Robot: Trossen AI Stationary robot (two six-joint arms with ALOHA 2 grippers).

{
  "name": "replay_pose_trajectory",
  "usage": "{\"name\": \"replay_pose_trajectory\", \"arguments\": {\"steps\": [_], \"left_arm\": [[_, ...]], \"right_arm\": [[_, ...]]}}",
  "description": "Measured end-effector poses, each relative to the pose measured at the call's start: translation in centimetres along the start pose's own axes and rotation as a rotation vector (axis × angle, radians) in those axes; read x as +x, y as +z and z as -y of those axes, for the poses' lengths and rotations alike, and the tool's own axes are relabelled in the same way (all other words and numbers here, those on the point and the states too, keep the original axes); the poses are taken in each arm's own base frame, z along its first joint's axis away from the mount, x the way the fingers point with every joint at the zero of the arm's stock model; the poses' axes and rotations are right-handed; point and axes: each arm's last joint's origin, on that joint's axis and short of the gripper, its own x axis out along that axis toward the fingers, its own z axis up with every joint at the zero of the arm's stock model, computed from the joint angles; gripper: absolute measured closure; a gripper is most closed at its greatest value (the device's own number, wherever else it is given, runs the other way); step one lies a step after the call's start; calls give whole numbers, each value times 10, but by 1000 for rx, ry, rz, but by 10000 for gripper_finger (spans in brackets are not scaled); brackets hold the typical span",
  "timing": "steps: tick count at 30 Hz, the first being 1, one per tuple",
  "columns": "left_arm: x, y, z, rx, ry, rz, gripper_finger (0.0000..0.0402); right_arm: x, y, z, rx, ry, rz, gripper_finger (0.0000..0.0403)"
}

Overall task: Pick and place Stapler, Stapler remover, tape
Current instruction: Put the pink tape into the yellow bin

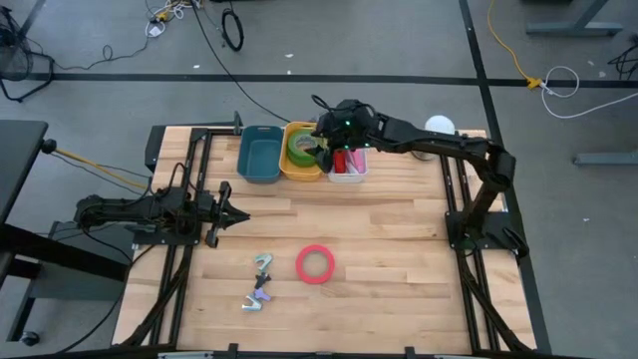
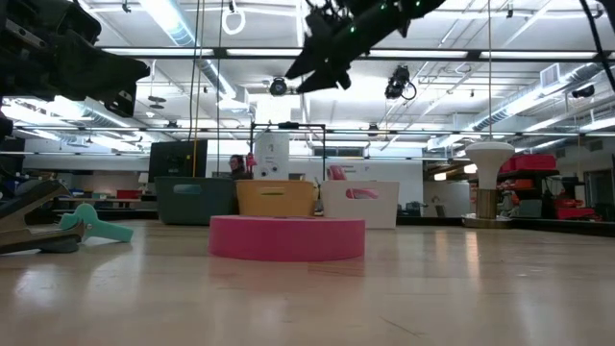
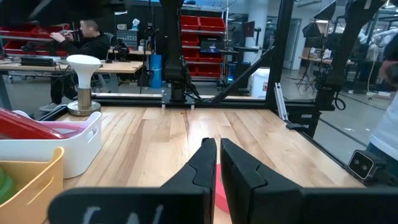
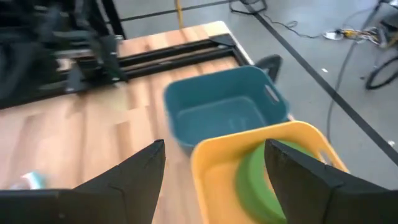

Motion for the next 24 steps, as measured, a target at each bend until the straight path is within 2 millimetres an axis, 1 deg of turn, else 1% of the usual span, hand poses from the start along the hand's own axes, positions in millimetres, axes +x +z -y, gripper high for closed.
{"name": "replay_pose_trajectory", "arguments": {"steps": [5, 10, 15, 19, 24], "left_arm": [[0, 0, 0, 0, -1, 0, 376], [0, 0, 0, 0, 0, 0, 376], [0, 0, 0, 0, 0, 0, 376], [0, 0, 0, 0, 0, 0, 376], [0, 0, 0, 0, 0, 0, 376]], "right_arm": [[-8, 0, -28, -15, 58, -30, 128], [-10, -11, -59, -52, 126, -130, 128], [-14, -21, -90, -144, 193, -205, 128], [-17, -24, -110, -206, 239, -211, 128], [-21, -26, -136, -239, 291, -189, 128]]}}
